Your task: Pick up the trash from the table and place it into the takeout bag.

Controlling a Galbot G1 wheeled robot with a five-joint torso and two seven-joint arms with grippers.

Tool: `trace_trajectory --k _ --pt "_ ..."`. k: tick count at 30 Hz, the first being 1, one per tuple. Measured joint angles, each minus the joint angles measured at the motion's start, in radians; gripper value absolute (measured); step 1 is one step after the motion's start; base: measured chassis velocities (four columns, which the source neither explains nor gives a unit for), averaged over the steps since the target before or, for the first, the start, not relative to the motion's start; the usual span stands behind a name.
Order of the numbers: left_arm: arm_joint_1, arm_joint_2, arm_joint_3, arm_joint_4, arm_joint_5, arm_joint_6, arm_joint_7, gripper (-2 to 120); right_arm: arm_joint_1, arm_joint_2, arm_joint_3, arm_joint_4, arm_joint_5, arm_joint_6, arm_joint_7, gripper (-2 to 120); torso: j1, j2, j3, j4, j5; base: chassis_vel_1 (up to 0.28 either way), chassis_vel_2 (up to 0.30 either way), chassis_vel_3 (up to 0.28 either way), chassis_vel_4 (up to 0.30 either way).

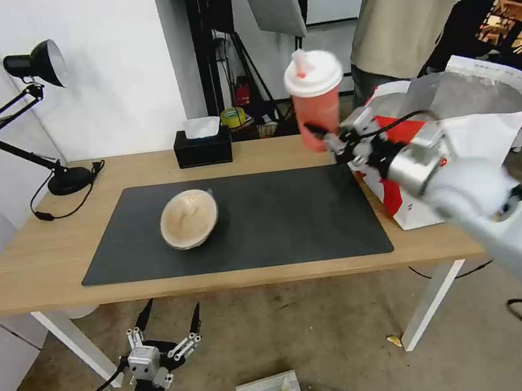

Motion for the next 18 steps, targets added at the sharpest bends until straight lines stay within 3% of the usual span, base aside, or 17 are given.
trace_trajectory --k 6,10,18 --pt "-0.004 0.015 0.001 -0.005 -0.003 -0.001 0.009 100 -0.005 -0.092 0.078 0.002 0.008 -0.010 -0.070 4 0.000 0.000 0.000 0.0000 0.0000 0.000 0.000 0.000 0.000" --pt "-0.026 0.067 0.002 -0.018 -0.018 0.008 0.022 100 -0.026 -0.184 0.151 -0.005 0.008 -0.017 -0.131 4 0.000 0.000 0.000 -0.0001 0.0000 0.000 0.000 0.000 0.000" --pt "-0.059 0.156 0.028 -0.038 -0.057 0.024 0.023 100 -0.024 -0.247 0.178 -0.025 -0.003 -0.017 -0.166 4 0.000 0.000 0.000 0.0000 0.0000 0.000 0.000 0.000 0.000"
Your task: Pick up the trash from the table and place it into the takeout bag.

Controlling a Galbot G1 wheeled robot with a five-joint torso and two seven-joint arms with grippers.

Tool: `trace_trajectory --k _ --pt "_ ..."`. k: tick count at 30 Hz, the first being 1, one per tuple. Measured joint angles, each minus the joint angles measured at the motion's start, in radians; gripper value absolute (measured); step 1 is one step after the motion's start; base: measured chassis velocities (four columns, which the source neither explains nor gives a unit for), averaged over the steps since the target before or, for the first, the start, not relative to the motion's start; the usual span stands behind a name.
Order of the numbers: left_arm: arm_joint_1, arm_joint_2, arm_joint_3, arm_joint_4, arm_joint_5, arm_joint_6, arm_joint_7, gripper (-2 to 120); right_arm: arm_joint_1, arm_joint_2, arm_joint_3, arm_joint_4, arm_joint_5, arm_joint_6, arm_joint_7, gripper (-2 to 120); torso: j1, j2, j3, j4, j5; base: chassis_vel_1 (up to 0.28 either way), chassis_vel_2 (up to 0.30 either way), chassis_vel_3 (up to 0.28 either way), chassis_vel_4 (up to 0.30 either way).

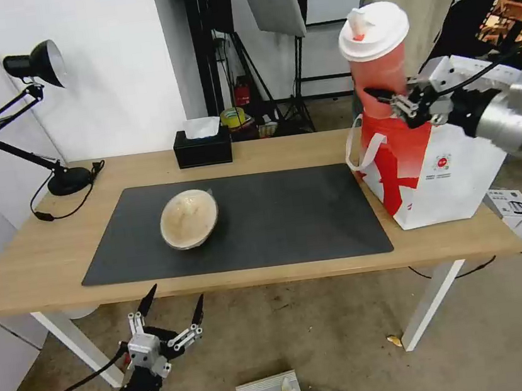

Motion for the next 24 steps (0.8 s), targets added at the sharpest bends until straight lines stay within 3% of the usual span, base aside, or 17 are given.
trace_trajectory --k 7,24 --pt "-0.017 0.064 -0.007 -0.003 -0.038 0.007 0.000 100 0.016 -0.064 0.015 -0.024 -0.029 0.003 -0.033 4 0.000 0.000 0.000 0.0000 -0.0002 0.000 0.000 0.000 0.000" --pt "-0.033 0.071 0.021 0.000 -0.050 -0.001 0.020 100 0.005 -0.149 0.028 -0.159 -0.286 0.043 -0.065 4 0.000 0.000 0.000 0.0000 -0.0001 0.000 0.000 0.000 0.000"
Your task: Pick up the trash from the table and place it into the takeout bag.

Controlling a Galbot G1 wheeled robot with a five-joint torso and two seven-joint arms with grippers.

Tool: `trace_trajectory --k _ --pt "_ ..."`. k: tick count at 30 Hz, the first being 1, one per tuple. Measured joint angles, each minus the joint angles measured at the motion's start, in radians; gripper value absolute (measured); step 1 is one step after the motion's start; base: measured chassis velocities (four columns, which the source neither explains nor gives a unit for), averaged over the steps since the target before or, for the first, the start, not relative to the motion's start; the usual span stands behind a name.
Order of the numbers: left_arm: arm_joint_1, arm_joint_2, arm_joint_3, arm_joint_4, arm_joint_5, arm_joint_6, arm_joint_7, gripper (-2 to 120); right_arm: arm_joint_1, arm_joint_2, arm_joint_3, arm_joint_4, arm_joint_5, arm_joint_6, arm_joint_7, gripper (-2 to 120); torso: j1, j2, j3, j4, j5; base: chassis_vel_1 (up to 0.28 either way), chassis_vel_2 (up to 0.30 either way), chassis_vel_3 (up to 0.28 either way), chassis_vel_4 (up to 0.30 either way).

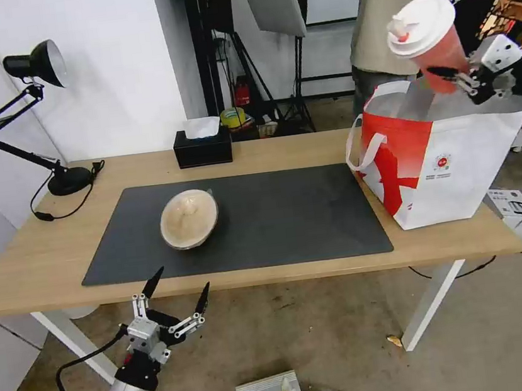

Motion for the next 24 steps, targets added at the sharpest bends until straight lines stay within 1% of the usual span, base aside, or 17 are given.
trace_trajectory --k 7,8,9,11,12,24 --pt "0.000 0.003 0.002 -0.010 0.000 0.000 0.001 100 0.002 -0.001 0.000 -0.064 -0.141 0.035 -0.017 4 0.000 0.000 0.000 0.0000 0.0001 0.000 0.000 0.000 0.000" --pt "0.000 0.003 0.002 -0.010 0.000 0.000 0.001 100 0.002 -0.001 0.000 -0.064 -0.141 0.035 -0.017 4 0.000 0.000 0.000 0.0000 0.0001 0.000 0.000 0.000 0.000" --pt "0.002 0.004 0.000 -0.013 0.000 0.000 0.001 100 0.002 0.004 0.000 -0.081 -0.178 0.047 -0.021 4 0.000 0.000 0.000 0.0000 0.0000 0.000 0.000 0.000 0.000" --pt "0.003 0.004 -0.001 -0.014 0.000 -0.001 0.001 100 0.002 0.005 0.000 -0.085 -0.187 0.050 -0.021 4 0.000 0.000 0.000 0.0000 0.0002 0.000 0.000 0.000 0.000" --pt "0.010 0.004 -0.004 -0.018 0.000 -0.003 0.002 100 0.001 0.015 -0.002 -0.106 -0.227 0.060 -0.020 4 0.000 0.000 0.000 0.0000 0.0002 0.000 0.000 0.000 0.000" --pt "0.017 -0.001 -0.003 -0.022 0.000 -0.011 0.005 100 0.009 0.045 -0.018 -0.172 -0.337 0.096 -0.015 4 0.000 0.000 0.000 0.0000 0.0000 0.000 0.000 0.000 0.000"
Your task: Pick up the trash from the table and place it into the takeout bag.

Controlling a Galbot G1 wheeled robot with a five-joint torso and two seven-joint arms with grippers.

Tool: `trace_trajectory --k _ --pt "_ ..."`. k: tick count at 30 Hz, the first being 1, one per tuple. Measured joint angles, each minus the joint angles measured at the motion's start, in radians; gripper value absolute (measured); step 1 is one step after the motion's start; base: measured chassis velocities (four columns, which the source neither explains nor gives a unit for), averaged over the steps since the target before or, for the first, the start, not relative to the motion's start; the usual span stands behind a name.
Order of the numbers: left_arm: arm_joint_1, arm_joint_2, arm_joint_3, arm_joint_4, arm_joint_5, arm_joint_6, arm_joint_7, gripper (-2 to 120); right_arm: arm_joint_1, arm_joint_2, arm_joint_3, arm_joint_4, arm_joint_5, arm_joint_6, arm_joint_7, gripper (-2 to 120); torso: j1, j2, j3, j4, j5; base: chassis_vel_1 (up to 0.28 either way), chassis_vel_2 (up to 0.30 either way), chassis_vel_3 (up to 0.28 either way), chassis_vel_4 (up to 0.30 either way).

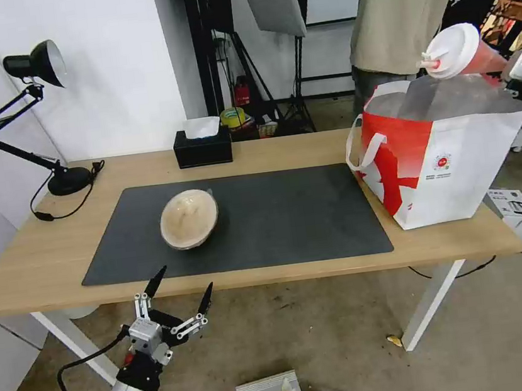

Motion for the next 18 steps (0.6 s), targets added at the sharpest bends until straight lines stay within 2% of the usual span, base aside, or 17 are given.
trace_trajectory --k 18 --pt "0.002 -0.028 0.019 0.011 0.016 -0.003 0.011 100 0.019 0.120 -0.047 -0.073 -0.129 0.011 0.038 4 0.000 0.000 0.000 0.0001 0.0000 0.000 0.000 0.000 0.000"
